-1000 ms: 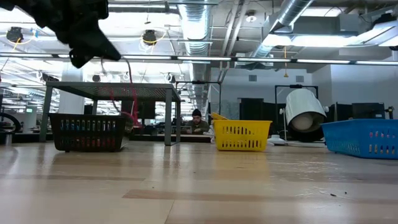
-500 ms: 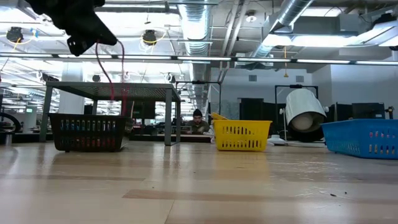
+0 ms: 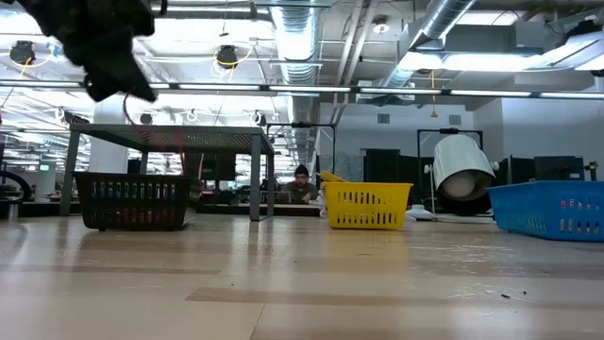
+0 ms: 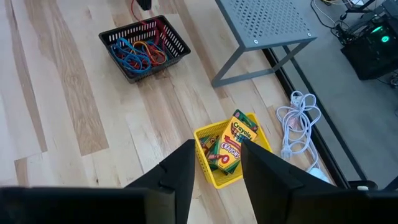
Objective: Pick & Place Office Desk Supplies
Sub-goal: Put the red rubber band into the black bin, then put the black bin on the shelf
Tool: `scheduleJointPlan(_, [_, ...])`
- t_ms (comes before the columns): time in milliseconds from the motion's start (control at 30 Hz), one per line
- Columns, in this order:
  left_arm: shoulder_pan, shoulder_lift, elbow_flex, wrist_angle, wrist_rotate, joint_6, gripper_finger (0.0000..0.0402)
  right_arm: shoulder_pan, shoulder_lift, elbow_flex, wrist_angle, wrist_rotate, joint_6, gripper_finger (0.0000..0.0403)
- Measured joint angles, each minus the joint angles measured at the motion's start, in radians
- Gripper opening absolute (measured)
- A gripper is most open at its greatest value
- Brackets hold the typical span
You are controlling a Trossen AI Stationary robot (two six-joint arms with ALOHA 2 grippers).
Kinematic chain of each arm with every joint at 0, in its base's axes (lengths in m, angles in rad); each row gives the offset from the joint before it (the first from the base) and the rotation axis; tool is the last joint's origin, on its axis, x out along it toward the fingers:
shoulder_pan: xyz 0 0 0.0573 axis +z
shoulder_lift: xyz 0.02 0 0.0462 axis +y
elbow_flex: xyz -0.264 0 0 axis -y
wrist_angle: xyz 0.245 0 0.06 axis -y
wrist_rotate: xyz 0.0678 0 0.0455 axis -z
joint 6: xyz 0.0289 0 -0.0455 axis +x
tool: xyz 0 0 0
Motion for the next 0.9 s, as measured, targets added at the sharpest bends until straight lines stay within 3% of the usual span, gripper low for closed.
scheduleJointPlan(367, [0.001,0.033,-0.001,-0.011,0.064,0.007,0.014,-0.002,0.0,0.0,0.0,-0.001,0.0,0.0124])
scheduleJointPlan(500, [0.001,0.044,0.0,0.054,0.176,0.006,0.0177,-0.002,0.0,0.0,0.0,-0.002,-0.011,0.0124])
scheduleJointPlan(633, [-0.023,0.096,0.0,0.095,0.3,-0.028,0.0181,-0.002,0.001,0.0,0.0,-0.002,-0.012,0.0124])
scheduleJointPlan(900, [-0.117,0.308,0.007,0.156,0.305,-0.046,0.0149,-0.002,0.001,0.0,0.0,-0.002,-0.013,0.0124])
